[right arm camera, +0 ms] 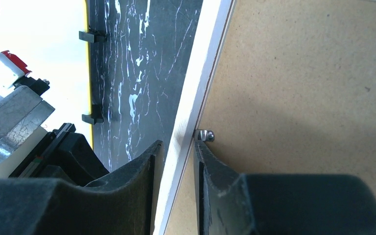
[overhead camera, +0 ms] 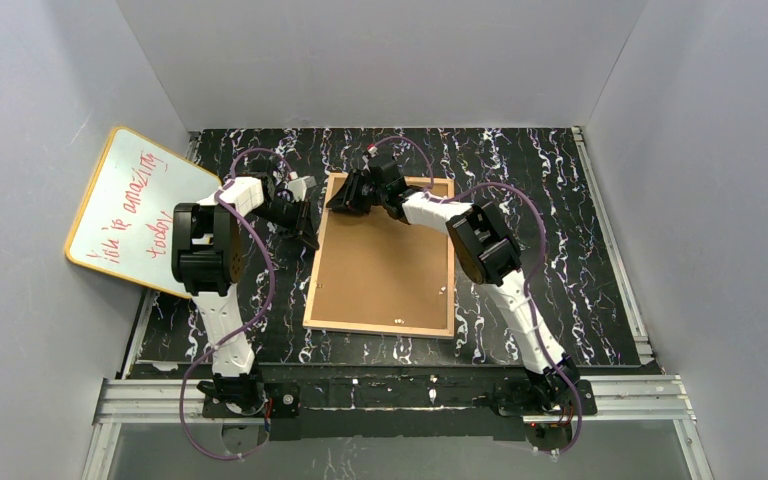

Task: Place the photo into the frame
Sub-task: Install the photo frame at the center of the board.

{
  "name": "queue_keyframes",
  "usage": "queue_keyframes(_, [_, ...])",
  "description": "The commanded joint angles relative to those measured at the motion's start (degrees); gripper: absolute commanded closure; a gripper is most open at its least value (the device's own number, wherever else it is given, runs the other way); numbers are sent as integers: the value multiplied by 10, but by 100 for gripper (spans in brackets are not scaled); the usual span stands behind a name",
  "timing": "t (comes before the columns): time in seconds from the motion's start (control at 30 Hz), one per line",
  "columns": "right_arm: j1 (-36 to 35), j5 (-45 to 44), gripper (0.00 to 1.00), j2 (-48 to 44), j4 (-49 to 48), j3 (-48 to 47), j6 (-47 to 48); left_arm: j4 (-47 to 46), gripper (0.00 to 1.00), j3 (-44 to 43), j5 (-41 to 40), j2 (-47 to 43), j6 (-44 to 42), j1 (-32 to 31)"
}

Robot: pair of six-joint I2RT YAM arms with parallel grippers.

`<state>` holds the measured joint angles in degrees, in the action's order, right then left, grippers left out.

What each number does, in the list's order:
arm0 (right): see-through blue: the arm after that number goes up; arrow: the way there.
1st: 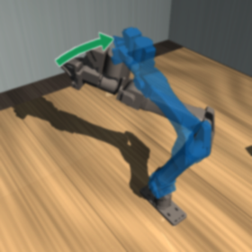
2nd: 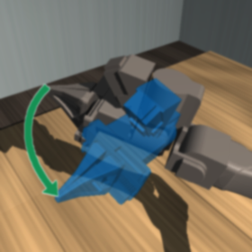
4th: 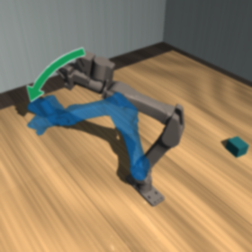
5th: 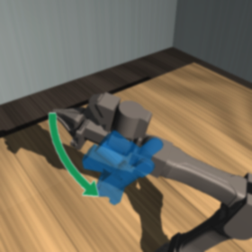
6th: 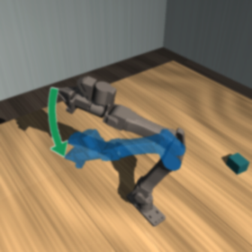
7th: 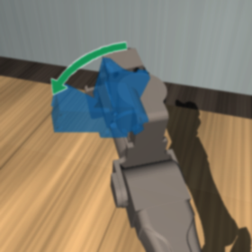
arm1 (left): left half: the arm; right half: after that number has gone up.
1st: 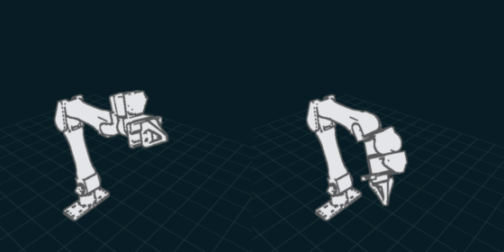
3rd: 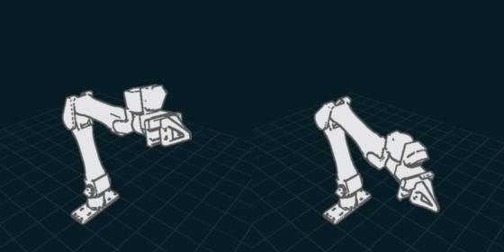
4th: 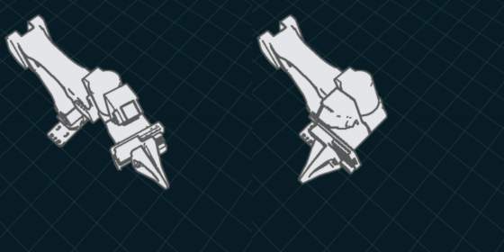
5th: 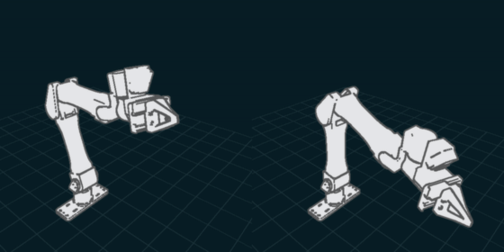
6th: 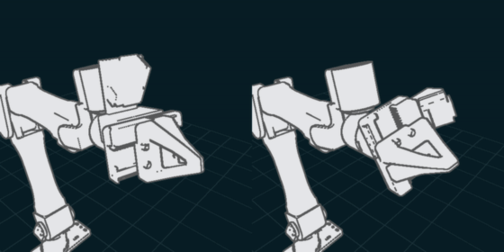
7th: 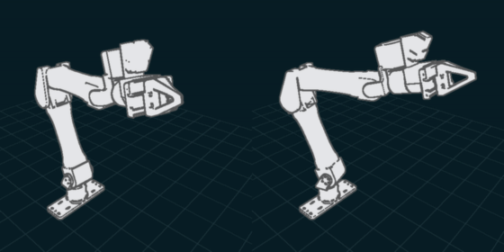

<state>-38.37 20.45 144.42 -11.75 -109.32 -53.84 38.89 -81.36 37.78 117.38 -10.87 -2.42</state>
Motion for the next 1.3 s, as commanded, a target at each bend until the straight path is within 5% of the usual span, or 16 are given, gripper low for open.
queue_keyframes(0.0, [-4,-19,63,23,22,-27,3,-2,99,31,-50,18,-29,-13])
queue_keyframes(0.3, [-4,-5,63,12,12,-19,-6,11,99,25,-48,15,-35,-13])
queue_keyframes(0.47, [2,32,55,-53,-30,18,-20,51,99,-1,-54,6,-65,-8])
queue_keyframes(0.7, [52,47,31,-235,-73,190,-9,106,97,-26,-71,-19,-122,14])
queue_keyframes(0.97, [196,-47,14,-440,25,437,55,95,93,57,-108,-55,-172,15])
queue_keyframes(1.13, [272,-43,12,-476,55,522,76,79,93,117,-128,-80,-192,-6])
queue_keyframes(1.27, [279,-28,11,-422,86,502,95,70,93,149,-144,-96,-202,-39])
